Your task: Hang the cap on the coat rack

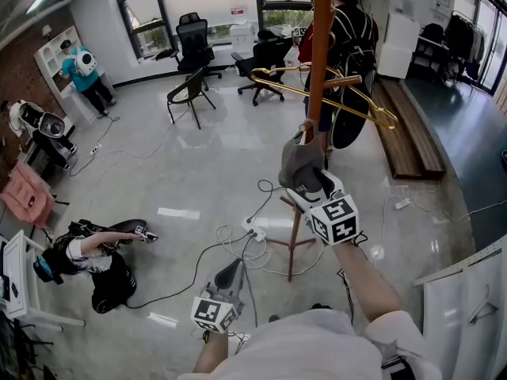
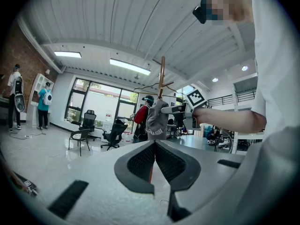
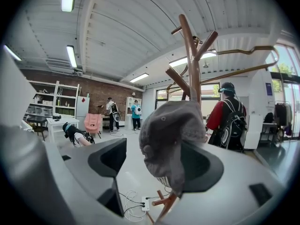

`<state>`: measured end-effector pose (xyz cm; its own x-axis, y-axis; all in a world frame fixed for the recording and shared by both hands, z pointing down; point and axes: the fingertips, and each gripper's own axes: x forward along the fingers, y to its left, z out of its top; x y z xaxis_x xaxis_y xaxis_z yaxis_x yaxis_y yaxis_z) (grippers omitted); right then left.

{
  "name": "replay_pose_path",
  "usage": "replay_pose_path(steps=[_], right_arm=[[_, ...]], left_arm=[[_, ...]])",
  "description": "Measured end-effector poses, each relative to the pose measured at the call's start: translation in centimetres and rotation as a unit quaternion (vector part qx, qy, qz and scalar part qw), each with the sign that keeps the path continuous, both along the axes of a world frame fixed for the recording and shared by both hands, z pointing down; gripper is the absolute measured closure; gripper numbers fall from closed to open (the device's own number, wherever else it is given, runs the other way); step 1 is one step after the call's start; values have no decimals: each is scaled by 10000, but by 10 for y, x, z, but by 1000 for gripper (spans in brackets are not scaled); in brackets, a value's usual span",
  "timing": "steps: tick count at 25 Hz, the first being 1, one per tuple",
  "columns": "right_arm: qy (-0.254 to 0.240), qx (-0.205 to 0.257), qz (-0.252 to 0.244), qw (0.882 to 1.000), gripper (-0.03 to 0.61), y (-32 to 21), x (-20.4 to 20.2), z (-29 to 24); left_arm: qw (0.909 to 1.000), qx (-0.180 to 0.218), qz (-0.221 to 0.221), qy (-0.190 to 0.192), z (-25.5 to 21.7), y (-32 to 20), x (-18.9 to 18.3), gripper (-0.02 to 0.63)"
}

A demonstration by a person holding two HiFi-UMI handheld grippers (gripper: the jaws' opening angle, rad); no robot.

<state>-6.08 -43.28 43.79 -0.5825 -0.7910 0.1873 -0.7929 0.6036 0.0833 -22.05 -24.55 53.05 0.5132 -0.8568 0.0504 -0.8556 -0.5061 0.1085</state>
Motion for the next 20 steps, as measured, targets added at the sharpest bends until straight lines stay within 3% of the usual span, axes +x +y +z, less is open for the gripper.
replay_pose_path(steps=[16,18,20], right_arm=[[-188,-108,-72,9997,280,35,11,5],[-198,-45,-8,9998,441,40,15,4],[-254,23,-71,9996,557,46,15,2]], left_arm=[[9999,34,83,-47,-4,8,6,603],[9999,40,98,-59,-5,10,7,603],[9999,47,108,-71,-7,13,8,603]])
